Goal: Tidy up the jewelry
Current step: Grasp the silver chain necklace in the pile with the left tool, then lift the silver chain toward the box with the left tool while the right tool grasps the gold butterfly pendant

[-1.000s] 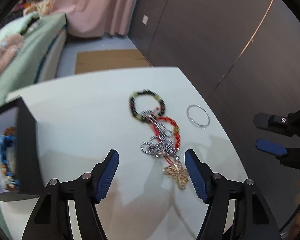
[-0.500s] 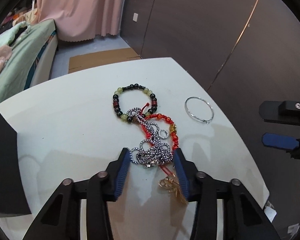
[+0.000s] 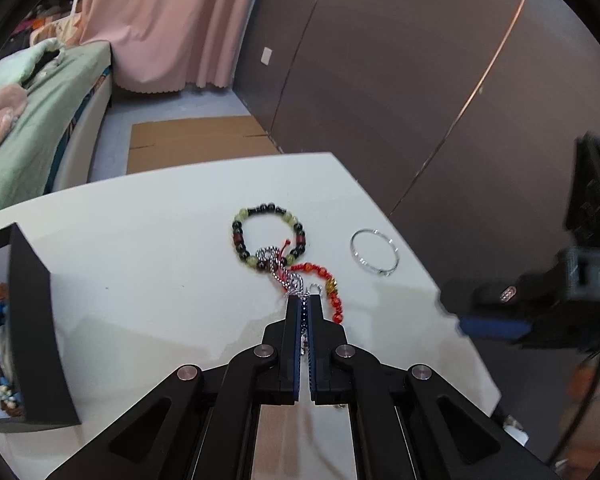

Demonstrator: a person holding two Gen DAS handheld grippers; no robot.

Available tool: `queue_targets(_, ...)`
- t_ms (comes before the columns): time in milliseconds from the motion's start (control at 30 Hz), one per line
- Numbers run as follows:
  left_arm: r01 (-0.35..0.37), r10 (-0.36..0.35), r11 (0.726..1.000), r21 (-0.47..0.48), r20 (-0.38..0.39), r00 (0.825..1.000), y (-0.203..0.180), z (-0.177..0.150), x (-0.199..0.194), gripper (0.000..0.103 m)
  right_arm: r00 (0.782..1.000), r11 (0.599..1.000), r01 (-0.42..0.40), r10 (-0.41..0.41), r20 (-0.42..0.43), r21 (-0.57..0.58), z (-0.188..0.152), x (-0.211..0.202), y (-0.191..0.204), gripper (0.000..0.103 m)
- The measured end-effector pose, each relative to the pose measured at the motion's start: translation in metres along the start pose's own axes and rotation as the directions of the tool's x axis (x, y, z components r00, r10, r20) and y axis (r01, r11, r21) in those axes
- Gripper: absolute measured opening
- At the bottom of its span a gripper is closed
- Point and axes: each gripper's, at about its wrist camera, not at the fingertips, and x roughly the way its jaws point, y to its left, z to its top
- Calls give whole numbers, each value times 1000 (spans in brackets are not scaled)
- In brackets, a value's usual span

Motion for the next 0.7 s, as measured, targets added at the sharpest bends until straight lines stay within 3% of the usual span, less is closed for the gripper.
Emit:
queue_targets(100,15,-15,1000,-13,29,999,1,4,-14,2,999,999,-35,33,-41,-28,-5,8,8,67)
queue_targets(433,68,-54,993,-92,147,988,16,14,-69,2,998,985,20,-31,-62,-169,-20,28,37,64)
queue_targets(533,84,-63,990,-111,184,981,21,18,-85,2,995,975,55,-71,-64,-217,-25,37,47,63)
queue_targets(700,108,-75,987,-121,249,966,24,23,-113,2,982,942,141,-173,-79,-304,-32,61,61,52)
